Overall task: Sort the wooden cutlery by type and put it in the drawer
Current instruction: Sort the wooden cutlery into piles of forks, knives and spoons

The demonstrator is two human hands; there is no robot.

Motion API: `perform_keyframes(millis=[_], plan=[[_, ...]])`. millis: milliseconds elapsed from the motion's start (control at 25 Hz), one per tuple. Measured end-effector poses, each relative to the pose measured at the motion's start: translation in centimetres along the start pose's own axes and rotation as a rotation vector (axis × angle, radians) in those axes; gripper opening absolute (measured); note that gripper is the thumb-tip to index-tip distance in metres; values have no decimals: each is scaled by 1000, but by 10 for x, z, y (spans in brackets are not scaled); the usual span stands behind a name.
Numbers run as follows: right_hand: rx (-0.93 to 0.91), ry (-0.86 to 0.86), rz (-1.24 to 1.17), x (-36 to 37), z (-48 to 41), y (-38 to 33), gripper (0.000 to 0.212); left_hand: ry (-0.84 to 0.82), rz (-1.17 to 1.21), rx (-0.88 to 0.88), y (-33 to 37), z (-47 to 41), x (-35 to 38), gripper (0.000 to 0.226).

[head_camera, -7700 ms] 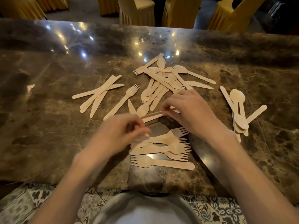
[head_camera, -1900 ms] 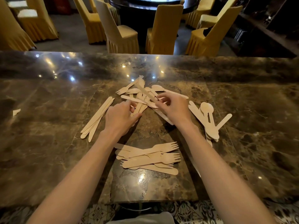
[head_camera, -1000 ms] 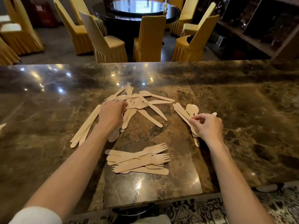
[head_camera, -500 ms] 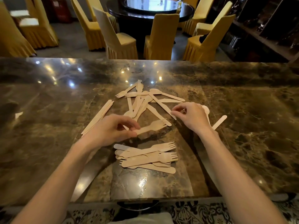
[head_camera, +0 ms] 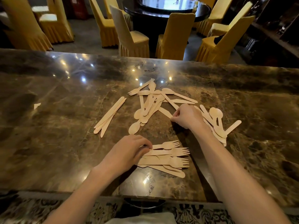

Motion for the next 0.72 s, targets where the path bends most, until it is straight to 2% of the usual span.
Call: perform_keyframes(millis=[160, 280, 400, 480, 560, 720], plan=[[105, -198, -117, 1, 9, 16, 10, 13, 14, 20, 6, 18, 0, 15], [115, -202, -233, -18, 23, 22, 13, -11, 23, 8, 4, 22, -2, 15], [48, -79, -471, -37, 37, 8, 23, 24, 276, -178, -9, 8, -14, 16], [-22, -81, -633, -31, 47, -17, 24, 78, 501, -318, -18, -10, -20, 22], [-99, -124, -686, -14, 56, -42, 26, 121, 620, -406, -25, -28, -23, 21], [-215, -148, -684, 13, 61, -65, 26, 156, 707, -473, -34, -44, -20, 21]])
Point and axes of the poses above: each hand's wrist, its own z-axis away from the middle knuckle, its own x-axis out of the palm, y = z × x, the point moved 8 cm from there along -z, towards the middle knuckle, and after that the axes turned 11 degrees about -z, right-handed, at the moved point
